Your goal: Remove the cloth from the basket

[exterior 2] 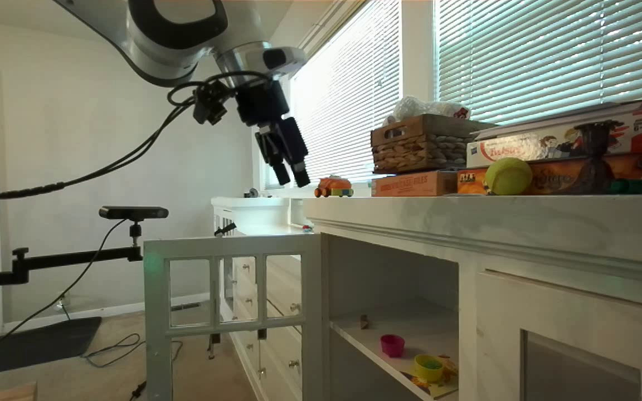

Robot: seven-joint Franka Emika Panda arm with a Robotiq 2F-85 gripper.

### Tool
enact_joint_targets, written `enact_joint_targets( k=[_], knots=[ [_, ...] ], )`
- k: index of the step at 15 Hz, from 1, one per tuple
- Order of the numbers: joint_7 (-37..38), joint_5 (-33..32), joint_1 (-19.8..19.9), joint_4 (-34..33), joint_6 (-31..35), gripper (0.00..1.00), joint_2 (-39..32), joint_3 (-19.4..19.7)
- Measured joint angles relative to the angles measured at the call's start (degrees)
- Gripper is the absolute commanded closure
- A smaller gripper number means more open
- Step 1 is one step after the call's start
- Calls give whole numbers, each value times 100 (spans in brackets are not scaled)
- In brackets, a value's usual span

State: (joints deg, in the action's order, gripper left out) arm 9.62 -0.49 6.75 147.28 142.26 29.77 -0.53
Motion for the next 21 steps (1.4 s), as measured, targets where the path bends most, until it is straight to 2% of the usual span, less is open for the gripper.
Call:
enact_joint_targets(
  k=[3, 6, 15, 21],
  knots=[
    [58, -21, 134, -455, 848, 0, -450, -27],
    [317, -78, 229, -957, 1225, 0, -847, -172],
    [825, -365, 320, -2504, 1262, 0, -1249, -379],
    [1199, -769, 496, -4018, 1007, 0, -2124, -387]
  ],
)
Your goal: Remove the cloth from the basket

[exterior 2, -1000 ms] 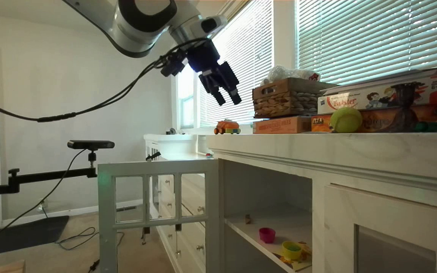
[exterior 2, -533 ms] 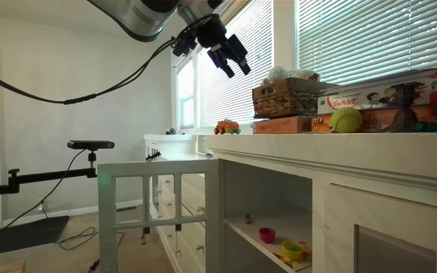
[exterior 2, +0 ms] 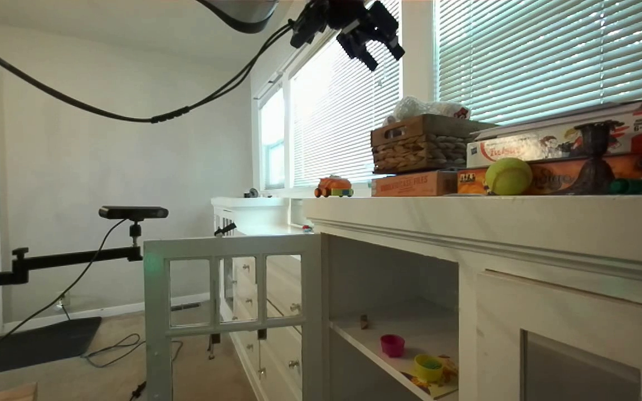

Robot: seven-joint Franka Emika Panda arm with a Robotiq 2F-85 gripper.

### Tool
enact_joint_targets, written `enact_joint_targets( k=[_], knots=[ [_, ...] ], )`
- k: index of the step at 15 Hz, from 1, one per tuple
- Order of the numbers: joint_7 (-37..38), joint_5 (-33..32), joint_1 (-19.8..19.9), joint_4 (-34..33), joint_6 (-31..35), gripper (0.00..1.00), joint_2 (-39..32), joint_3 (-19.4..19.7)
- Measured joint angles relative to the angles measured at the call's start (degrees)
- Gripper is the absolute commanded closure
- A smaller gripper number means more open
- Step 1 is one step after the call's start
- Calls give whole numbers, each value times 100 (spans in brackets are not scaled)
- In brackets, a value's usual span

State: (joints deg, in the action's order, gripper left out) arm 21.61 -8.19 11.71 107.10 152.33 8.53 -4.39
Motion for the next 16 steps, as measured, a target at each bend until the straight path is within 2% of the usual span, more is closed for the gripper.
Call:
enact_joint_targets(
  k=[5, 8, 13, 16],
  knots=[
    [267, -183, 16, -1034, -396, 0, -717, -6],
    [282, -194, 16, -1139, -433, 0, -780, -8],
    [270, -189, -309, -1183, -449, 0, -866, 334],
    [270, -179, -417, -1494, -525, 0, -1138, 460]
  ],
)
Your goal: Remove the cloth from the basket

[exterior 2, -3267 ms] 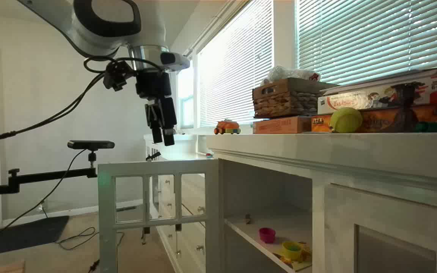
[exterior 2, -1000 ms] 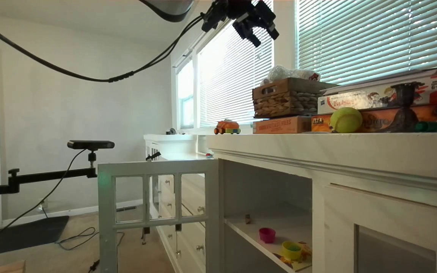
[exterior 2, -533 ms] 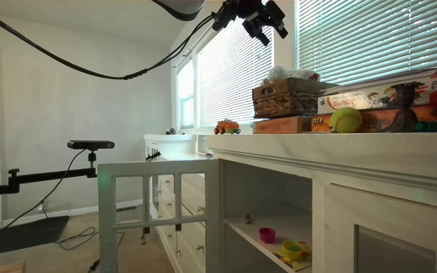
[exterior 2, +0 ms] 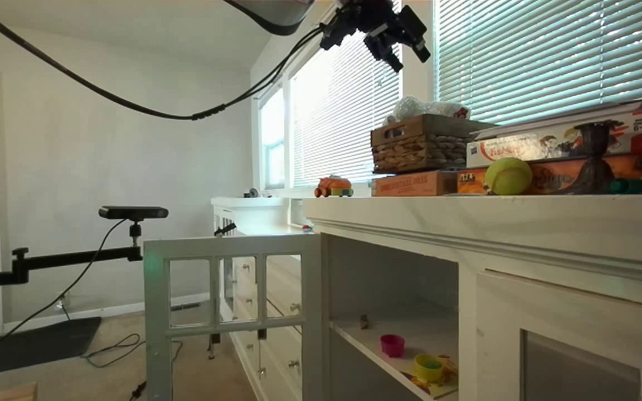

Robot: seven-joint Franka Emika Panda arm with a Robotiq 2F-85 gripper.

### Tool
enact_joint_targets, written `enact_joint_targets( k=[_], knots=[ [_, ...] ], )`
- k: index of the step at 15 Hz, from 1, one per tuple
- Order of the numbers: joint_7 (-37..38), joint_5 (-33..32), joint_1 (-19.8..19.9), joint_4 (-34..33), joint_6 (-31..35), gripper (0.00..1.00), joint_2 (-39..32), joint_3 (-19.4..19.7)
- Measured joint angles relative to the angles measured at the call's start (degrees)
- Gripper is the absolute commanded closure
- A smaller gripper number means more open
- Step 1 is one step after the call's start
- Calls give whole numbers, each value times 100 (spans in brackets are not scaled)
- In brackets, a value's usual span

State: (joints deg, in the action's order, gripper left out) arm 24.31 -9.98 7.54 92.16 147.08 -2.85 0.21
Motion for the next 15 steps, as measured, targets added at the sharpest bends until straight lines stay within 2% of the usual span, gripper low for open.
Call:
enact_joint_targets(
  k=[8, 15],
  knots=[
    [-54, 348, -278, -1514, -696, 0, -1119, 110],
    [-279, 539, -453, -3092, -1921, 0, -2059, 112]
  ],
)
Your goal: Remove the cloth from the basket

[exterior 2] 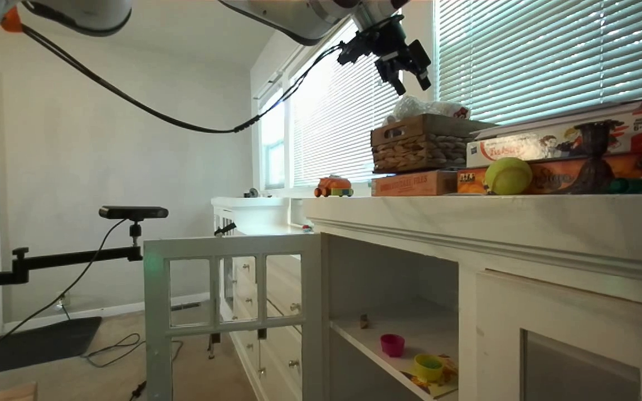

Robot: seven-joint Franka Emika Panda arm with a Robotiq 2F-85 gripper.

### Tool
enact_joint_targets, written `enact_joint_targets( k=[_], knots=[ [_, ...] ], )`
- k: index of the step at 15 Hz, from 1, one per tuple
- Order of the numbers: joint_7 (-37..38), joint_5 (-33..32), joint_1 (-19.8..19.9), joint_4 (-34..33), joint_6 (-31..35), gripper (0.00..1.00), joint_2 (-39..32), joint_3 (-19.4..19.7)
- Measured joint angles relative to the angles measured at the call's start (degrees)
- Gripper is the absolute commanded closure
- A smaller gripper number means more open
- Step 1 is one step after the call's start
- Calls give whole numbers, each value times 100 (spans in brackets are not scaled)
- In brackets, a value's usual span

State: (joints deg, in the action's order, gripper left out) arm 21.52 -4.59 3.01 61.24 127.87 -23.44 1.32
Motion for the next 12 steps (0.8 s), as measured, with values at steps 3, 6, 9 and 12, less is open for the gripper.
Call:
enact_joint_targets(
  k=[3, 6, 9, 12],
  knots=[
    [-104, 0, -41, -627, -461, 0, -396, 1],
    [-186, 0, -72, -1189, -714, 0, -774, 7],
    [-238, 4, -105, -1660, -769, 0, -1103, 6],
    [-250, 13, -118, -2020, -812, 0, -1364, -50]
  ],
)
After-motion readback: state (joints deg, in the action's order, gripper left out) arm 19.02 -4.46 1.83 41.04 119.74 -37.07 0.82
